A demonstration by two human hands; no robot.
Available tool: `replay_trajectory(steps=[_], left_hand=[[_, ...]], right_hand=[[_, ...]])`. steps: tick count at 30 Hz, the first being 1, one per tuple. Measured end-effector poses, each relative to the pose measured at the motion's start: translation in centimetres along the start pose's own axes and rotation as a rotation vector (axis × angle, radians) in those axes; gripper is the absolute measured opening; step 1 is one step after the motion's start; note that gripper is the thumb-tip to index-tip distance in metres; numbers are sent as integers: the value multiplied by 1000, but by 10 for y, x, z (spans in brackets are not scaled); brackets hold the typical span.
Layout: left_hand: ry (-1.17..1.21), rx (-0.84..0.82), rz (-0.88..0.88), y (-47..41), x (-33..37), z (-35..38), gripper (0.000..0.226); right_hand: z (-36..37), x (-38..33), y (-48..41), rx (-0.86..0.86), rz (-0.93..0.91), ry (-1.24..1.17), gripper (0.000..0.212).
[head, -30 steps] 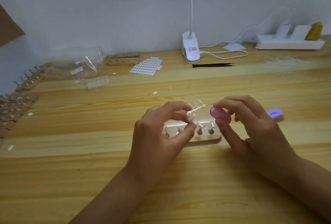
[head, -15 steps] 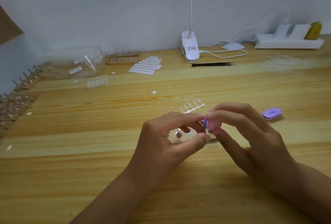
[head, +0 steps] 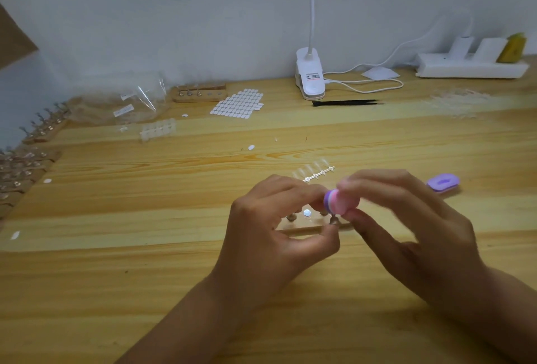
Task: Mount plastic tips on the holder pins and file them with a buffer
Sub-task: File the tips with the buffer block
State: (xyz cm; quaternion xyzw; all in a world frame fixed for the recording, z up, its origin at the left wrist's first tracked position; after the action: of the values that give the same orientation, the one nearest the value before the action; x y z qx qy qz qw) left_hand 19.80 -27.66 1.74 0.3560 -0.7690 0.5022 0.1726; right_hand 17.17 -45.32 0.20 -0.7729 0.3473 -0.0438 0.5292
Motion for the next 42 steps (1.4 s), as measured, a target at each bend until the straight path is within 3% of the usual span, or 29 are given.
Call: replay_trajectory(steps=[5,19,23,26,29,33,38,42], left_hand=[[-78,12,-7,0,0,1,21],[-141,-27,-61,1,0,1,19],[-68,-52,-75,1,-2,1,19],[11,-27,-145,-1,-4,0,18],[0,-35,-112,-1,-3,1,19],[-72,-35,-45,0,-3,1,22],[-167,-23,-63,-1,-3,1,20],[-185,-15,-7,-1,-2,1,21]], right_hand=[[0,6,1,-88,-32,55,20],[-1,12,0,-98,6,78,21],[6,8,3,-186,-112,104,20],[-1,19,-1,-160,-17,134,20],[-1,9,-1,-86,11,47,24],[7,1,1,-186,-140,106,26],[-1,12,-1,-161,-63,161,25],[7,4,2,-195,-156,121,29]])
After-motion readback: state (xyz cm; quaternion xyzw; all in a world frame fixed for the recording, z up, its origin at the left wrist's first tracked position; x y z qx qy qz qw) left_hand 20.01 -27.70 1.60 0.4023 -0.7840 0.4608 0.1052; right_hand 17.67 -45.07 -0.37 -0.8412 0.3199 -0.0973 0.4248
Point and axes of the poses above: each hand's wrist, its own y-axis away from the middle knuckle, its own z-axis out of the palm, x = y × z, the point moved 2 cm from there along -y, towards the middle knuckle, and after that the axes turned 5 degrees about x, right-handed, at the moved point
